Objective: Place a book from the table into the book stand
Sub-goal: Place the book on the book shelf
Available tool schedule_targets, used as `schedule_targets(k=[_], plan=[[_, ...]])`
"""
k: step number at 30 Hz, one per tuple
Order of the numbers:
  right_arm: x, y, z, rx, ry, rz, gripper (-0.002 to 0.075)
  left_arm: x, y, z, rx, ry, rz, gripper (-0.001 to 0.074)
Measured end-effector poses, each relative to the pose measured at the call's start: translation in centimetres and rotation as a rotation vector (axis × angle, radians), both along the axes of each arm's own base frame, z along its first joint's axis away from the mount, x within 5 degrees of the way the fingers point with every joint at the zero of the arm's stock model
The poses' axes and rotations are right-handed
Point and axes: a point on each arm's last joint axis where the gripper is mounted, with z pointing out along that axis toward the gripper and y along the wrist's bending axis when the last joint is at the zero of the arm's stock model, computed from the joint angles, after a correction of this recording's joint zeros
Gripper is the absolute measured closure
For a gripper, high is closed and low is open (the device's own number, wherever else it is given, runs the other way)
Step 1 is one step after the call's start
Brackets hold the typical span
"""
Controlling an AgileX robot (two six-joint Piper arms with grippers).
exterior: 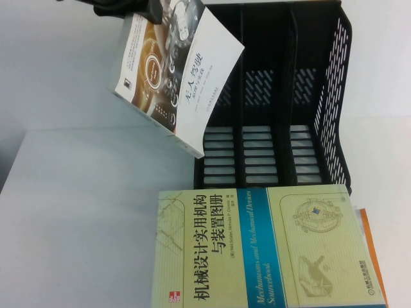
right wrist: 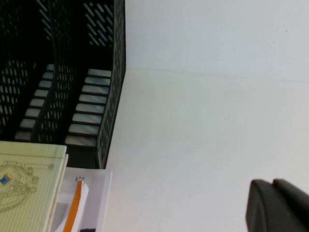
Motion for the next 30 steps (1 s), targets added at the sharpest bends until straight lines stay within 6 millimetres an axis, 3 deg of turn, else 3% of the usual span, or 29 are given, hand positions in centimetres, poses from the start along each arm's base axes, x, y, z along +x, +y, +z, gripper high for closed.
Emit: schedule_targets(k=[11, 23, 30], plan=[[0.1, 0.1, 0.2, 0.004, -0.025, 0.007, 0.0728, -2.2, 1.0, 2.3, -0.035, -0.055, -0.013, 0.0634], [0.1, 0.1, 0.1, 0.006, -0.017, 0.005, 0.0728, -2.1, 0.8, 2.3, -0.048, -0.053, -0.023, 0.0634], [0.1, 0.1, 0.1, 0.008, -0.015, 0.005, 0.0728, -0.5, 0.0, 1.0, -0.049, -0.048, -0.021, 0.0634]])
